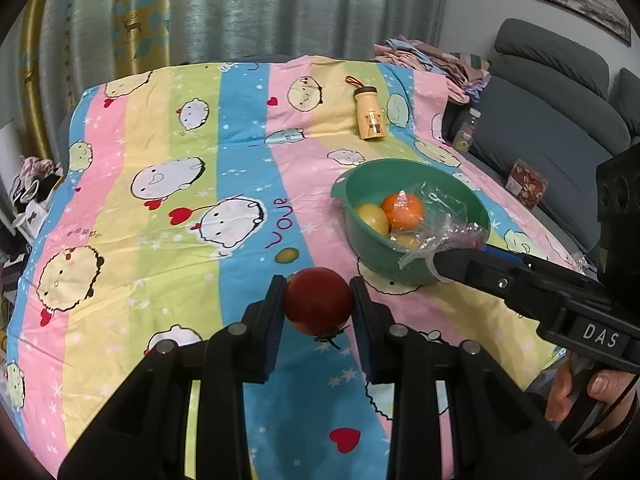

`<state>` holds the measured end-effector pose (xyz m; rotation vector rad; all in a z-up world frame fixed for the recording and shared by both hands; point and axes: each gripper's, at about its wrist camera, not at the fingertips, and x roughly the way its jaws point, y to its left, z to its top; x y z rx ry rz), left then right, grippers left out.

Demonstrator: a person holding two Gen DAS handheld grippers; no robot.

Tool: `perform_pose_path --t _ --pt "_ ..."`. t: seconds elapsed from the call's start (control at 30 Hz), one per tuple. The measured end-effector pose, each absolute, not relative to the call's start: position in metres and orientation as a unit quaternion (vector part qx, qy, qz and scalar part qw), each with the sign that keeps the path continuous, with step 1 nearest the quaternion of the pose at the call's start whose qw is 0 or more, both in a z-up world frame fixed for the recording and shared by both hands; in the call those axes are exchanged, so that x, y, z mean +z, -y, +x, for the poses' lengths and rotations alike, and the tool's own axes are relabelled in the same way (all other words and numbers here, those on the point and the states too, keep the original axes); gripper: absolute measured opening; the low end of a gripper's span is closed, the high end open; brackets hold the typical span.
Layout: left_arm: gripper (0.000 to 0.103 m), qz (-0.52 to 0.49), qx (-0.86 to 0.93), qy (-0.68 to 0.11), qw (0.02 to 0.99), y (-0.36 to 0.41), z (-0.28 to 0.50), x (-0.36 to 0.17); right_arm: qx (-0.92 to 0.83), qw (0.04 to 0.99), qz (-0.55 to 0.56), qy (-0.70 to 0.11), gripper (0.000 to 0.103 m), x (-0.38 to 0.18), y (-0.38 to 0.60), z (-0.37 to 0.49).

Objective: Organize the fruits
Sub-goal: 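Carry the wrapped red tomato over the green basin with the right gripper, then lower the tomato into the basin and open the right gripper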

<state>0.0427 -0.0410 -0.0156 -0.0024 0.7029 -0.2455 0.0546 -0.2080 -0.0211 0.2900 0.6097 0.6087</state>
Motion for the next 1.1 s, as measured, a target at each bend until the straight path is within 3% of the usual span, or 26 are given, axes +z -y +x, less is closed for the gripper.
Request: perform_pose_path --t 1.1 --pt "0.032 0.067 -0.163 -0.354 0.919 0.112 0.108 -0.019 0.235 0.909 0.190 -0.286 0.036 -0.039 0.272 0.096"
